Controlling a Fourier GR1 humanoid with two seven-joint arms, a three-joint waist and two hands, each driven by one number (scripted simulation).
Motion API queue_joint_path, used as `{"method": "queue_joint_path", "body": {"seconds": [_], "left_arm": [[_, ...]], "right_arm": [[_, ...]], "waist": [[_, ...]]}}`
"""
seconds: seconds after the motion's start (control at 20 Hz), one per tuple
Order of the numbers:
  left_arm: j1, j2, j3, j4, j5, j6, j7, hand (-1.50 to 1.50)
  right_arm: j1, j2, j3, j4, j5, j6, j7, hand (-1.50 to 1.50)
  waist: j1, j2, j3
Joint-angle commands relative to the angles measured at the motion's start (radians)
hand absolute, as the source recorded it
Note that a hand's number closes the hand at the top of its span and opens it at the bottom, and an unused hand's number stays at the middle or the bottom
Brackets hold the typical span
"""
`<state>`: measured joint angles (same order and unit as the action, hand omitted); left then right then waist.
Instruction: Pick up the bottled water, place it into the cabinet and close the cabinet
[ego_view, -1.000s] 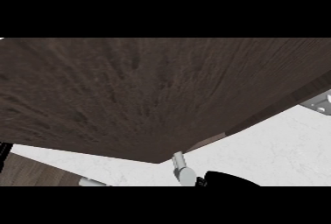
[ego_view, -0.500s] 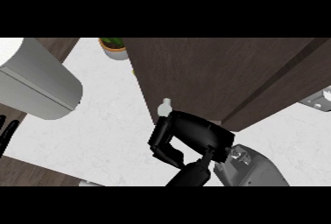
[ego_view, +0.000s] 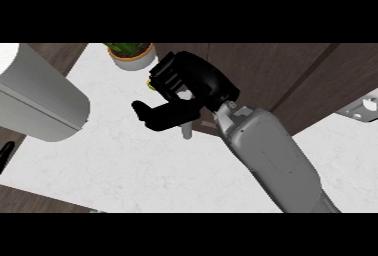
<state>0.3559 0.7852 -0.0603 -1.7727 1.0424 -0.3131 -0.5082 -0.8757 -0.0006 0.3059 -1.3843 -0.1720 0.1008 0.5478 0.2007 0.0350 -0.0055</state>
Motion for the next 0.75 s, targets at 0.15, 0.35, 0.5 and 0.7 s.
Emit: {"method": "queue_joint_path", "body": {"seconds": [0.15,0.35,0.5,0.7], "left_arm": [[0.011,-0.015,0.007,0.012,0.007,-0.032,-0.015,-1.50],[0.035,-0.014,0.012,0.009,-0.008,-0.036,-0.021,-1.50],[0.036,-0.024,0.020,0.018,0.001,-0.033,-0.028,-1.50],[0.043,-0.015,0.026,0.004,0.003,-0.037,-0.019,-1.50]], "right_arm": [[-0.212,0.001,-0.058,0.243,-0.001,-0.202,-0.095,1.50],[-0.189,0.001,-0.094,0.293,-0.044,-0.267,-0.133,-1.50],[-0.190,0.001,-0.102,0.298,-0.086,-0.300,-0.161,-1.50],[-0.205,0.001,-0.071,0.345,-0.130,-0.327,-0.184,-1.50]], "waist": [[-0.012,0.000,0.000],[-0.018,0.005,0.002],[-0.030,0.007,0.002],[-0.033,0.007,0.003]]}}
